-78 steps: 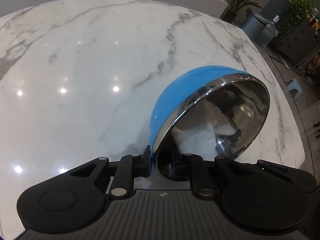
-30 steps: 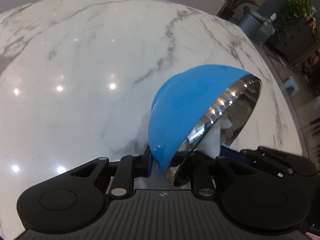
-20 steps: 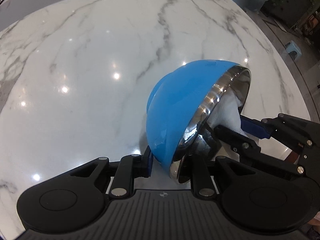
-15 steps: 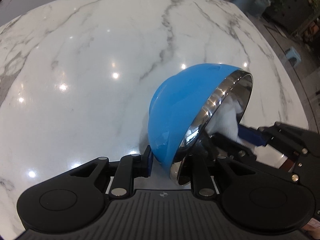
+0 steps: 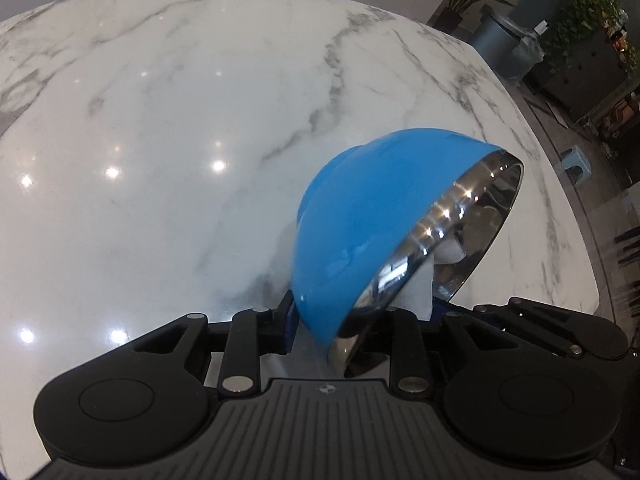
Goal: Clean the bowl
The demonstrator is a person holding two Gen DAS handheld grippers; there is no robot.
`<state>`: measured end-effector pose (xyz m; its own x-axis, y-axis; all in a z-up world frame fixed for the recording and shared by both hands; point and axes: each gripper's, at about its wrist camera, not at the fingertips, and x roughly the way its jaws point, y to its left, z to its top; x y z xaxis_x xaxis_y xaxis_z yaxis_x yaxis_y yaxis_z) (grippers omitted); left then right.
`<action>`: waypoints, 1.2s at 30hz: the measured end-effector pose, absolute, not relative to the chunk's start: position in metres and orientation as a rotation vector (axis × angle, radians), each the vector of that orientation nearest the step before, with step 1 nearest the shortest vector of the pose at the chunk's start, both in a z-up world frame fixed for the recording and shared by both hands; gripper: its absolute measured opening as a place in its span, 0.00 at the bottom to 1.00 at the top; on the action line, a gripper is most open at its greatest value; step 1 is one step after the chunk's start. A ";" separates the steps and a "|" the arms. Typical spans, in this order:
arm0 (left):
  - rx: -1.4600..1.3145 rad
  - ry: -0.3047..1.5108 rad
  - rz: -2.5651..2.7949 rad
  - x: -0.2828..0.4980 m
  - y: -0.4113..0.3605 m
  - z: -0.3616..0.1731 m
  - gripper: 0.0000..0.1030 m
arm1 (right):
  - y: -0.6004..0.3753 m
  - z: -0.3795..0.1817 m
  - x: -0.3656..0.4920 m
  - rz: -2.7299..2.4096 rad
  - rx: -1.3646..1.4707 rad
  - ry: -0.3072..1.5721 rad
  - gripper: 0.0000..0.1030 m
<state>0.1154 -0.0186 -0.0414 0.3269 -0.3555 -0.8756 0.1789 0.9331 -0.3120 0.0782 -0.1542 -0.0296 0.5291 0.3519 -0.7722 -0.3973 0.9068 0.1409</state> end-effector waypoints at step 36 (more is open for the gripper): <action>-0.093 0.992 -0.244 0.125 -0.001 -0.004 0.17 | -0.153 -0.009 0.070 0.458 -0.125 0.827 0.19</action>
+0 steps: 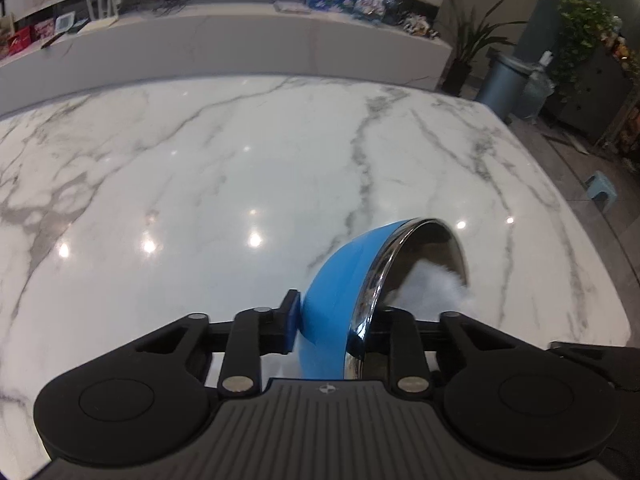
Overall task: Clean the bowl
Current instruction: 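Wipe the cloth along the bowl rim with the right tool while the left tool tilts the bowl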
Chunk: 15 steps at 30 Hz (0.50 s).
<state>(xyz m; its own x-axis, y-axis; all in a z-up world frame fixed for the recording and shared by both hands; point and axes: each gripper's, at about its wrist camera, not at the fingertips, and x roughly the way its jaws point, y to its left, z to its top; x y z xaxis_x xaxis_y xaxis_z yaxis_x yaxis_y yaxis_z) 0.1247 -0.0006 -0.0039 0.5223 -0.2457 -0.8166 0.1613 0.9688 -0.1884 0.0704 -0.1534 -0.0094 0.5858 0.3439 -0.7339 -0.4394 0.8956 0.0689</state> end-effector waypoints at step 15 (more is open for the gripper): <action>-0.292 1.222 -0.345 0.122 0.006 -0.028 0.17 | -0.146 0.010 0.071 0.544 -0.202 0.843 0.19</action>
<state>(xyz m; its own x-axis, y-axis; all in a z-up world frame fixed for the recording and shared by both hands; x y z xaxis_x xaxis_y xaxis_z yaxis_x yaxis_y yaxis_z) 0.1221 0.0060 -0.0284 0.3021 -0.4097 -0.8607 0.1004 0.9116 -0.3987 0.0713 -0.1463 0.0101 0.5393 0.3762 -0.7534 -0.5318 0.8459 0.0417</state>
